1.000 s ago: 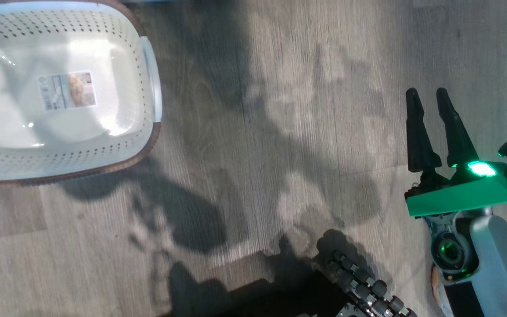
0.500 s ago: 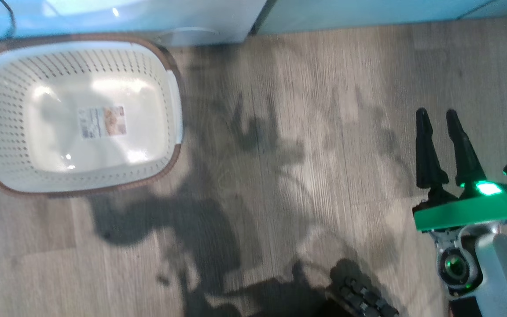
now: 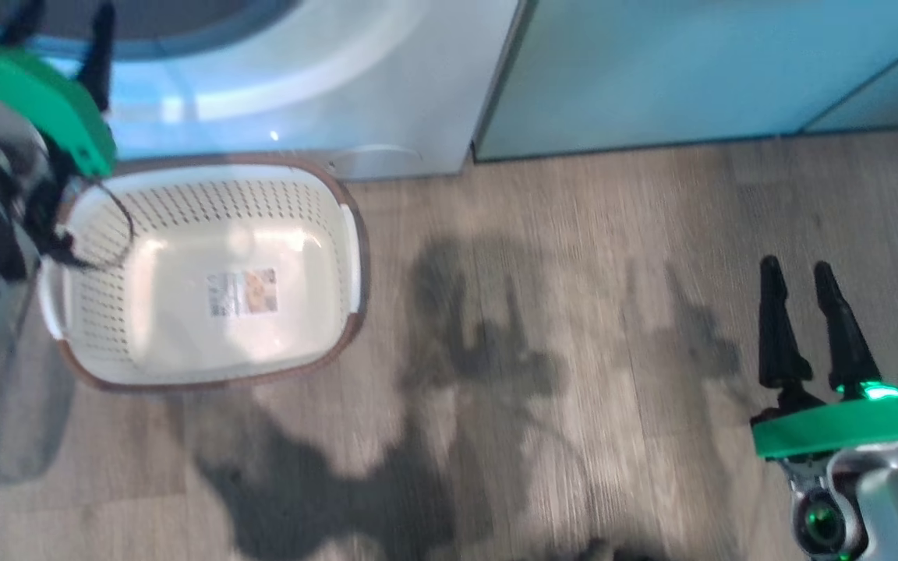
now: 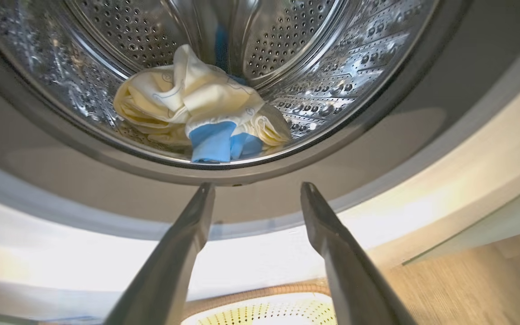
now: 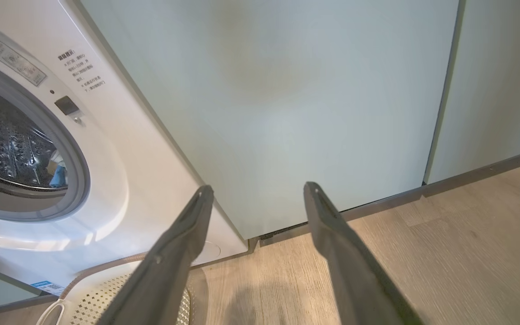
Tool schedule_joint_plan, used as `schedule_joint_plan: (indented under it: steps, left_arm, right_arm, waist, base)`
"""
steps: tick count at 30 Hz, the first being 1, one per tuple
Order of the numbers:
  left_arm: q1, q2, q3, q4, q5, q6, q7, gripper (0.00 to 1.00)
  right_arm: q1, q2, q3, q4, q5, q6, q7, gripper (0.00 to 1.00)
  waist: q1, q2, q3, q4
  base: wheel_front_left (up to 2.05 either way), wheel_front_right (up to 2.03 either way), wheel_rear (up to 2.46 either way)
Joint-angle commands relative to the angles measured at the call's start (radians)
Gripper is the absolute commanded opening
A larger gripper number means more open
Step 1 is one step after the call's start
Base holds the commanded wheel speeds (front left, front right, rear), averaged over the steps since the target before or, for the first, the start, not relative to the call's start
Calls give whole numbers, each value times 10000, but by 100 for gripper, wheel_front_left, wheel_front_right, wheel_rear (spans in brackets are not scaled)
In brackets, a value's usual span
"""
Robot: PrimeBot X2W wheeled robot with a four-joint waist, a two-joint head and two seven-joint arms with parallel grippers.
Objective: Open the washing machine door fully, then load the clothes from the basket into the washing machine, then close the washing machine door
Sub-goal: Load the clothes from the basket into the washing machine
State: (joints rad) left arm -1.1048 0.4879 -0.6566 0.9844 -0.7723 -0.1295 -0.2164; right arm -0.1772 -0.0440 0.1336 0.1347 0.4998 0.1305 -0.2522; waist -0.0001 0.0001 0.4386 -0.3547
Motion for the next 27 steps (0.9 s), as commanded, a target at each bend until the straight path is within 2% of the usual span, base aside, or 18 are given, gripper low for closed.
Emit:
schedule_joint_plan:
  steps: [1, 9, 17, 20, 23, 27]
  left_arm:
    - [29, 499, 325, -365, -94, 28, -194, 100]
    - [2304, 672, 1006, -2209, -125, 774, -445, 100]
    - [5357, 672, 2541, -4954, 397, 1884, -451, 100]
    - [6743, 430, 3187, -6162, 791, 2299, -452, 100]
    - [7631, 241, 3764, -6889, 996, 2502, -452, 100]
    - [8709, 4, 4233, -7489, 1242, 2514, -453, 100]
  right_arm:
    - [153, -122, 88, -253, -104, 2, -96, 100]
    - [441, -399, 14, -230, -198, 2, -96, 100]
    - [902, -550, -38, -238, -257, 2, -96, 100]
    - [1139, -610, -65, -214, -266, 2, -96, 100]
    - [1282, -644, -62, -208, -271, 2, -96, 100]
    - [1525, -647, -113, -211, -317, 2, -96, 100]
  waist:
    - [1, -1, -456, 236]
    - [1, -1, -1361, 646]
    - [1, -1, -2235, 1057]
    - [1, -1, -2591, 1255]
    - [1, -1, -2847, 1377]
    - [1, -1, -3252, 1542]
  base:
    - [0, 0, 0]
    - [0, 0, 0]
    - [0, 0, 0]
    - [0, 0, 0]
    - [0, 0, 0]
    - [0, 0, 0]
